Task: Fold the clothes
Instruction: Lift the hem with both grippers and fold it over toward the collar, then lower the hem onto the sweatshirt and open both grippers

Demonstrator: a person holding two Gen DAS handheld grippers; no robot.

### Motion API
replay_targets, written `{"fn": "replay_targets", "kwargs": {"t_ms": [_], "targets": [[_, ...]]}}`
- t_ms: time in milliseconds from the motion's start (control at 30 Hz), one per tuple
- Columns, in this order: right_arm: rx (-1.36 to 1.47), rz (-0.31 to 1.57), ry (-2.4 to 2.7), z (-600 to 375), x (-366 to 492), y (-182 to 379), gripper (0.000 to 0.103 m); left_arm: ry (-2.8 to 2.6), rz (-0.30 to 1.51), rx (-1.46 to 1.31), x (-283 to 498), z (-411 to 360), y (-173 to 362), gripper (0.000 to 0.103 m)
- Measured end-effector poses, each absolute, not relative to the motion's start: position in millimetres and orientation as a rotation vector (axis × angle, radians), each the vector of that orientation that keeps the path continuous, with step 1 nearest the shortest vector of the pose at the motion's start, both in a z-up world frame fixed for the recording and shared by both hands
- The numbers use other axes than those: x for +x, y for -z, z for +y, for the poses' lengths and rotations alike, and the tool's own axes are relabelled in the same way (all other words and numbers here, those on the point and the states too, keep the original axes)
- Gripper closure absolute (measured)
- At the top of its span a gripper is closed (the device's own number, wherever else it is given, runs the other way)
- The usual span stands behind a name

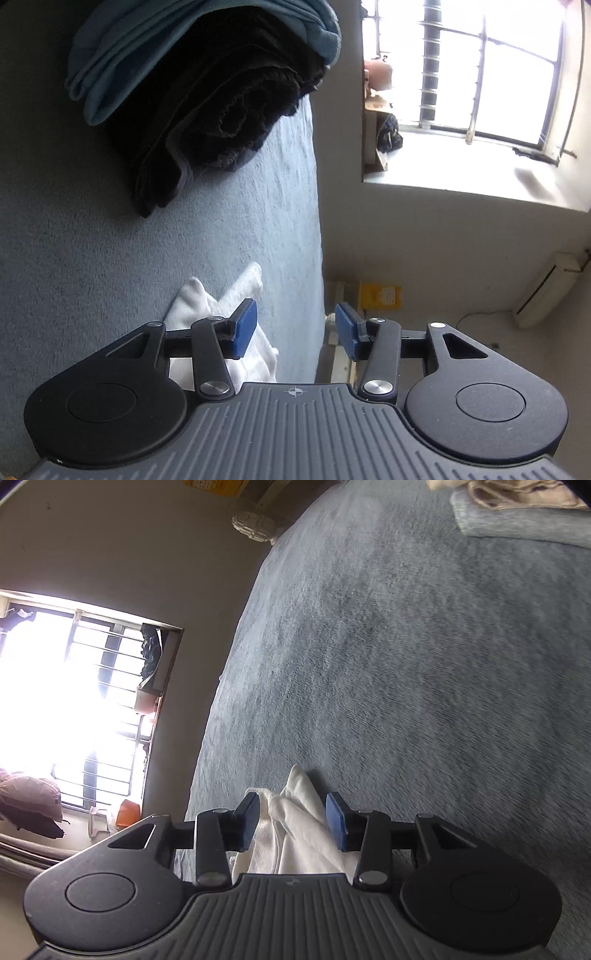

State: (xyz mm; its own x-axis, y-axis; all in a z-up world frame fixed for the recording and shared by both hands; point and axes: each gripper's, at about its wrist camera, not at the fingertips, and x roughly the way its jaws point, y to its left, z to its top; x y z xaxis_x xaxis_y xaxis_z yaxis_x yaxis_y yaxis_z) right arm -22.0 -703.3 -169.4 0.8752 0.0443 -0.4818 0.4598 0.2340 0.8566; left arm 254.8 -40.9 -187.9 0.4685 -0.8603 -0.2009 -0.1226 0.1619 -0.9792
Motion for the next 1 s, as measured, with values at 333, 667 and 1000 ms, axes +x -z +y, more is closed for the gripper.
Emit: {"fn": "replay_targets", "kwargs": {"t_ms": [333,667,1000], "targets": [[1.484,0.445,0.283,-671,-146,170,0.037,0.849,1.061,-1.057,160,-9,139,0.045],[1.592,0.488,0.294,-644,-143,227,0.035,0.869,1.138,-0.728,60,-17,158,0.044],[1.589,0.424,0.29,-646,-118,229,0.036,0.78,1.075,-0.811,47,-37,191,0.043]]}}
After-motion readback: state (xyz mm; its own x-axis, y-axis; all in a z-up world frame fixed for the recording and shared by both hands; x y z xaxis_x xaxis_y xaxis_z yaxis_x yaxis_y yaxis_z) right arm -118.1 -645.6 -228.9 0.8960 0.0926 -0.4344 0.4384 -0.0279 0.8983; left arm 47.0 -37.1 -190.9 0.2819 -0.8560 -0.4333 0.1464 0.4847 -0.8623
